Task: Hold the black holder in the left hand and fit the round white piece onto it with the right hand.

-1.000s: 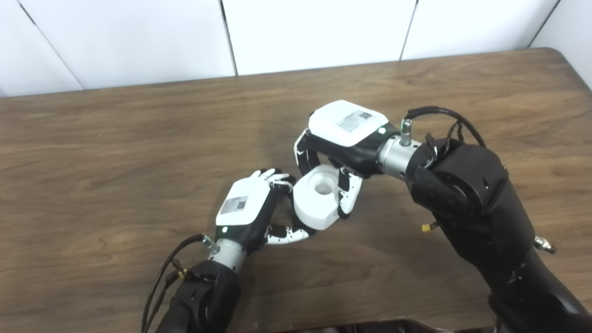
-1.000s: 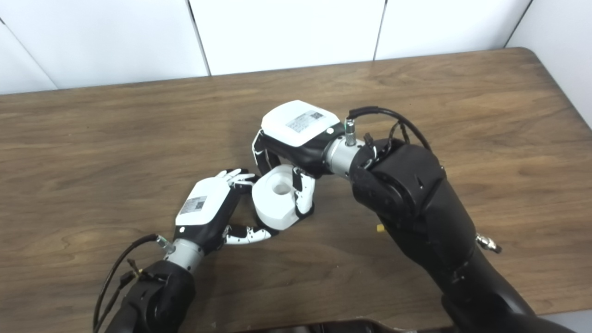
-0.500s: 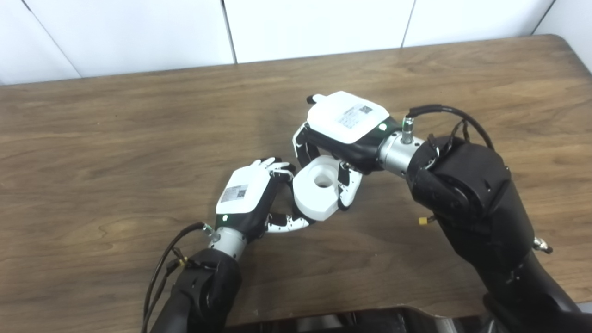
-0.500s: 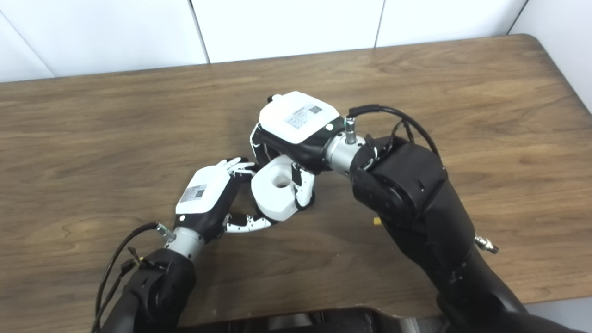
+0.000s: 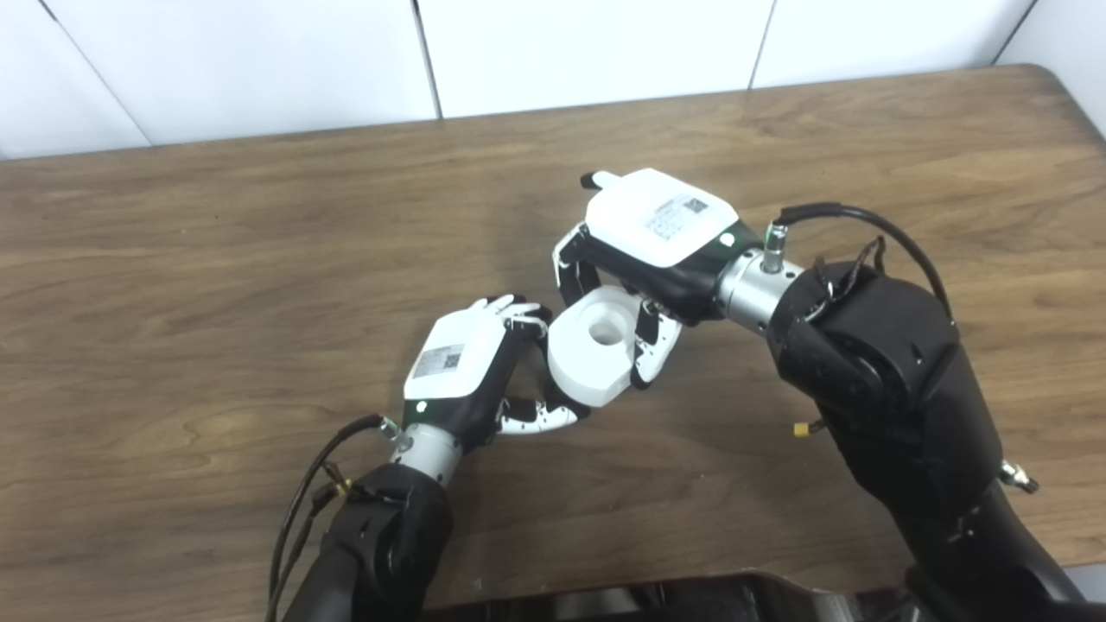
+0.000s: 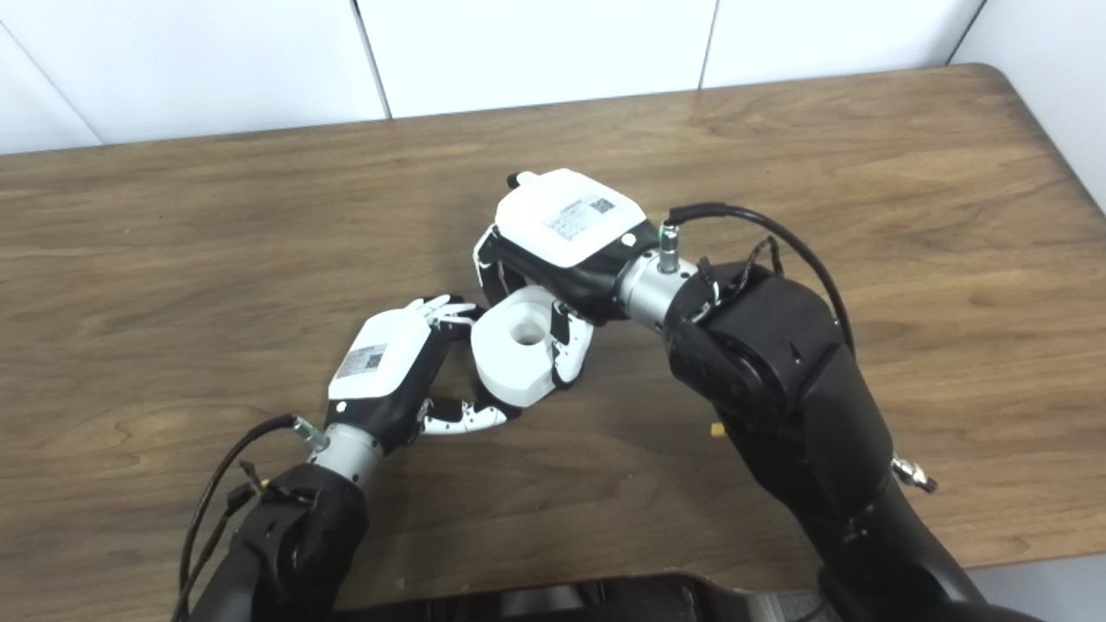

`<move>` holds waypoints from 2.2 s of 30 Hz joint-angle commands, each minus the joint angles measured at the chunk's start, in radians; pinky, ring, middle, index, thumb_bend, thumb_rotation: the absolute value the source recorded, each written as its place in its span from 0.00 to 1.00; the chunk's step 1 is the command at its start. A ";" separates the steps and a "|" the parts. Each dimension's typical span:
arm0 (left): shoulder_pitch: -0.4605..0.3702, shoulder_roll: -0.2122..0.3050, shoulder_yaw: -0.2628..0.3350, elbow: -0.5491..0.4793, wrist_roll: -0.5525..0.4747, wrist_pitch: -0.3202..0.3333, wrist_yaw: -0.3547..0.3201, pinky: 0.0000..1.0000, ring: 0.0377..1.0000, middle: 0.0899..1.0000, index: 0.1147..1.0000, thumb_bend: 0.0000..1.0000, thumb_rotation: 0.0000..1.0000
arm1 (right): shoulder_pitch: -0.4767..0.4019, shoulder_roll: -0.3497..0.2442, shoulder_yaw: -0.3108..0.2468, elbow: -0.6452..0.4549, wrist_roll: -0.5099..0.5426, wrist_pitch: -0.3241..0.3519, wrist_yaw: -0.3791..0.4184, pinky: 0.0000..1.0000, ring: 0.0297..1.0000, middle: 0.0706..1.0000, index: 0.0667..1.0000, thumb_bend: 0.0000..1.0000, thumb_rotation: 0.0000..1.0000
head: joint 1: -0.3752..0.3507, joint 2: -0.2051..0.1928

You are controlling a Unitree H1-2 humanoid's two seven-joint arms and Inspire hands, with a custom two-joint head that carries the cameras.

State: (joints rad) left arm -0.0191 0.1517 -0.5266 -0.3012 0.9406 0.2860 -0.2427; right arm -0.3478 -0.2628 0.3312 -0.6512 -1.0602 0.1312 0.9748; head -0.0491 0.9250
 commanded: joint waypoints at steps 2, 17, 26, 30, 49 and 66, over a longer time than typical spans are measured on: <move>0.019 -0.008 -0.027 0.012 -0.005 0.005 -0.063 0.93 0.91 0.79 0.42 0.51 0.06 | -0.001 -0.003 -0.002 0.013 0.013 -0.024 -0.027 0.97 0.68 0.42 0.47 0.53 0.00 | -0.002 0.000; 0.013 -0.019 -0.031 0.022 -0.009 0.006 -0.056 0.92 0.90 0.79 0.42 0.51 0.06 | -0.064 -0.052 0.018 0.002 0.027 -0.038 0.084 0.98 0.76 0.56 0.46 0.52 0.13 | -0.007 -0.004; 0.009 -0.027 -0.035 0.029 -0.006 0.006 -0.054 0.94 0.91 0.79 0.42 0.51 0.06 | -0.092 -0.054 0.019 -0.006 0.030 -0.041 0.129 0.98 0.78 0.61 0.56 0.87 0.21 | -0.003 -0.008; 0.007 -0.030 -0.036 0.036 -0.004 0.007 -0.051 0.94 0.91 0.79 0.42 0.51 0.06 | -0.099 -0.049 0.013 -0.006 0.036 -0.034 0.145 0.99 0.80 0.64 0.61 0.99 0.24 | -0.003 -0.011; -0.002 -0.033 -0.040 0.057 0.006 0.000 -0.039 0.95 0.91 0.79 0.42 0.51 0.06 | -0.155 -0.074 0.008 -0.010 0.081 0.022 0.239 1.00 0.93 0.85 0.77 1.00 0.35 | 0.001 -0.017; -0.014 -0.036 -0.041 0.077 0.011 -0.004 -0.026 0.97 0.89 0.78 0.42 0.51 0.06 | -0.195 -0.106 0.008 0.000 0.106 0.033 0.248 1.00 0.96 0.84 0.77 1.00 0.36 | -0.002 -0.021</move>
State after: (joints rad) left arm -0.0354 0.1270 -0.5405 -0.2747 0.9470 0.2863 -0.2289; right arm -0.4982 -0.3612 0.3449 -0.6423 -0.9612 0.1418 1.1729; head -0.0506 0.9035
